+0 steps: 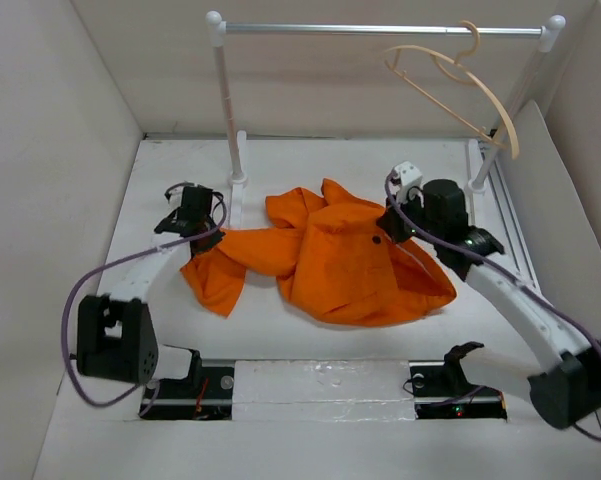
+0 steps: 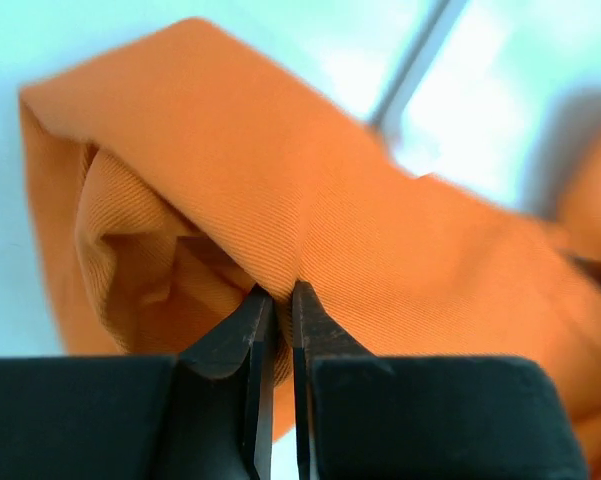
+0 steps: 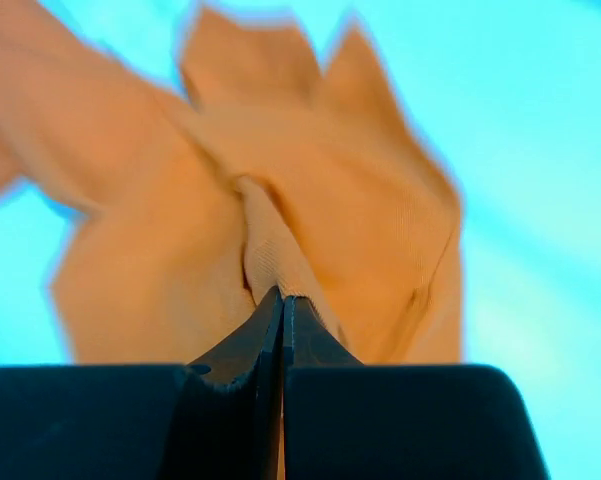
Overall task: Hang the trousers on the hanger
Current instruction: Fold the trousers
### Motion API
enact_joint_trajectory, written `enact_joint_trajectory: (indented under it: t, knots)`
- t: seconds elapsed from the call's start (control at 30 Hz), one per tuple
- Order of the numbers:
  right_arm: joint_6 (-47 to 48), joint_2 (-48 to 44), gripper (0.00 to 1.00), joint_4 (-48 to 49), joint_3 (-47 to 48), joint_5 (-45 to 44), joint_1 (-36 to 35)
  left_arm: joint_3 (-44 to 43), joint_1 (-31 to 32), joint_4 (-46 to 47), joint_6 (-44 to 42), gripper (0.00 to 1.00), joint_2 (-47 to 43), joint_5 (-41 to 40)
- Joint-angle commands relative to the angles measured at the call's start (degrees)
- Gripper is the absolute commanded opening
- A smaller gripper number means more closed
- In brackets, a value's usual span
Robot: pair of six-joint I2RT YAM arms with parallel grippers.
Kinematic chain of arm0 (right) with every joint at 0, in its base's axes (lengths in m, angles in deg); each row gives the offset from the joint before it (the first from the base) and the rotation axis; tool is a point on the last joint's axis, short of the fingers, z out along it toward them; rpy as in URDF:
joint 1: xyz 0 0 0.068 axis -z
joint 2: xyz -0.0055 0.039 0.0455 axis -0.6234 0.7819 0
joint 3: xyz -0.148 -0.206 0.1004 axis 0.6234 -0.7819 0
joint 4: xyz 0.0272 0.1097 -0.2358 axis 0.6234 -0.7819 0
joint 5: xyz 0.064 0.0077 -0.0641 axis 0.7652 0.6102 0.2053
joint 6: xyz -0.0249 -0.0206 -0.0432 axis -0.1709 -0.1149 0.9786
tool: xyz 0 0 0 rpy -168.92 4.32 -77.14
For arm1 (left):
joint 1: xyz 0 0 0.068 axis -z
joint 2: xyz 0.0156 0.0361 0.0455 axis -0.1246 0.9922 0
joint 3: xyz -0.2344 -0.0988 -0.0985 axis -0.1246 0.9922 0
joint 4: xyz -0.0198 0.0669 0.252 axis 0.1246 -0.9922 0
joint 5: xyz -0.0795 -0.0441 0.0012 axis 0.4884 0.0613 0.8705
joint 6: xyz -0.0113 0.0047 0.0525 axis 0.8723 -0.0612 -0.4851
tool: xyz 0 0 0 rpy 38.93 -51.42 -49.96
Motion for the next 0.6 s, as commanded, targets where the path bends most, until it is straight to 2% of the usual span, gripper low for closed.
enact_joint_trajectory:
  t: [0.0, 0.03, 0.07, 0.1, 0.17, 0.3, 0.43, 0.5, 0.57]
  knots:
    - [1.9, -13.1, 0.00, -5.0, 13.6, -6.4, -3.8, -7.2, -0.2, -1.4, -0.9, 0.00, -14.8, -8.9]
    - [2.3, -14.1, 0.00, -9.5, 16.7, -6.7, -4.5, -9.1, -0.2, -1.3, -1.2, 0.00, -16.9, -10.1]
    - [2.5, -14.7, 0.00, -11.3, 22.9, -6.8, -6.1, -10.3, -0.2, -1.5, -1.3, 0.00, -18.6, -11.5]
    - [3.6, -14.7, 0.00, -17.3, 29.4, -6.1, -7.9, -13.2, -0.2, -2.2, -1.8, 0.00, -22.4, -14.8]
    - [4.0, -13.8, 0.00, -19.3, 32.9, -5.2, -9.7, -16.7, -0.2, -3.4, -2.2, 0.00, -23.2, -16.1]
    - [3.9, -10.8, 0.00, -24.9, 53.7, 0.1, -11.5, -27.5, -0.2, -6.5, -5.1, 0.00, -25.6, -23.5]
    - [0.8, -9.1, 0.00, -25.4, 65.6, 6.2, -11.5, -40.0, -0.2, -9.4, -10.3, 0.00, -26.7, -28.8]
    - [-2.5, -10.0, 0.00, -23.9, 66.4, 10.8, -11.5, -43.5, -0.2, -10.2, -12.5, 0.00, -27.1, -32.9]
    - [-5.0, -12.8, 0.00, -23.4, 62.7, 8.2, -11.5, -46.3, 0.8, -10.4, -16.1, 0.00, -27.0, -35.5]
